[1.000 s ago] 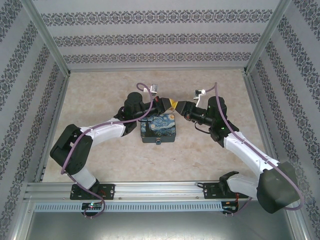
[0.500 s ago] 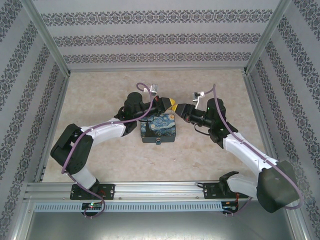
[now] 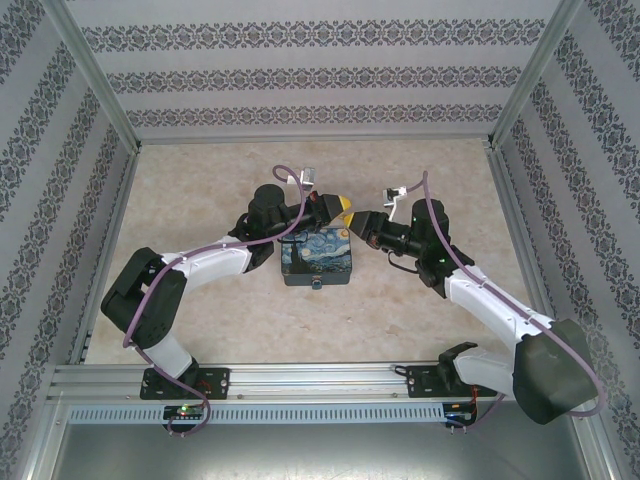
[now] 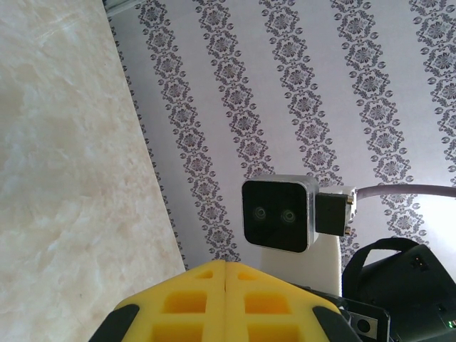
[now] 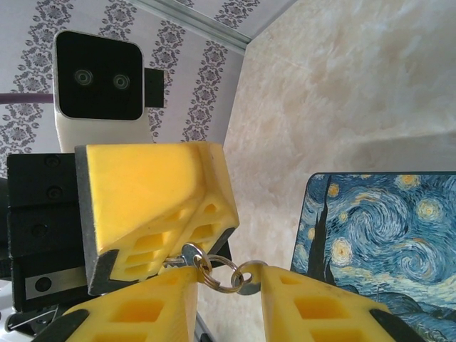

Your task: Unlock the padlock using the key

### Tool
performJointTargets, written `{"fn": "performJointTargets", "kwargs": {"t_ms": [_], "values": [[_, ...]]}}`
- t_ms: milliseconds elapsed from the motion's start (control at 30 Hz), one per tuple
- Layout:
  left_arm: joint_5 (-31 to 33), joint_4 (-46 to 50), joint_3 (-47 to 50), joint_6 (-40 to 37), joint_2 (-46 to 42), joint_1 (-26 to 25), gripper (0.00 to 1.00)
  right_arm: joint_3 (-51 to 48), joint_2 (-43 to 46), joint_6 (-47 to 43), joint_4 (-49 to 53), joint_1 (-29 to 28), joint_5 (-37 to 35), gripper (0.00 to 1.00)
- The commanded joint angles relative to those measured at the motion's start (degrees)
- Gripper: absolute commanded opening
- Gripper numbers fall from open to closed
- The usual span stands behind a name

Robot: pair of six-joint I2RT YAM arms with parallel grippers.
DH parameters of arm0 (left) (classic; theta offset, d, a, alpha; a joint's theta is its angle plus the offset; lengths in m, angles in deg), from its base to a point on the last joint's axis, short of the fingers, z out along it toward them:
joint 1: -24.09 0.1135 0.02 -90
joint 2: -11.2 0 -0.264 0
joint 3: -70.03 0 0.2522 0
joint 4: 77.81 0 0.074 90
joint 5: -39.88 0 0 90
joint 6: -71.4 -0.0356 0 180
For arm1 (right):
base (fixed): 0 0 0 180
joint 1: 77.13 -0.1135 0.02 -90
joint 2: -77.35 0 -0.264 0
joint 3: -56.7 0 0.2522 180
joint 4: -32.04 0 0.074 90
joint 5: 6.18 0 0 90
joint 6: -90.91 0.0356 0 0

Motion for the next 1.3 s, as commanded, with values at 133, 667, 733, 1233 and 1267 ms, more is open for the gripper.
{"fn": "performJointTargets", "kwargs": {"t_ms": [133, 667, 733, 1233, 1267], "values": [[-0.7, -3.6, 0.4, 0.4, 0.2, 0.3, 0.00, 2.6, -1.0, 1.0, -1.7, -1.0, 0.7, 0.30], [-0.4, -3.0, 0.7, 0.8, 0.2, 0.1, 0.00, 3.4, -0.6, 1.0, -0.9, -1.5, 0.1, 0.00], [0.8, -2.4, 0.9, 1.7, -0.1, 0.1, 0.00, 2.8, -0.3, 1.4, -0.6, -1.6, -0.4, 0.00], [21.8, -4.8, 10.0, 20.2, -6.9, -1.3, 0.55, -4.2, 7.4, 16.3, -1.1, -6.9, -24.9, 0.00], [22.6, -5.9, 10.4, 21.0, -6.9, -1.7, 0.54, -4.3, 7.5, 17.3, -1.1, -7.9, -26.9, 0.00]]}}
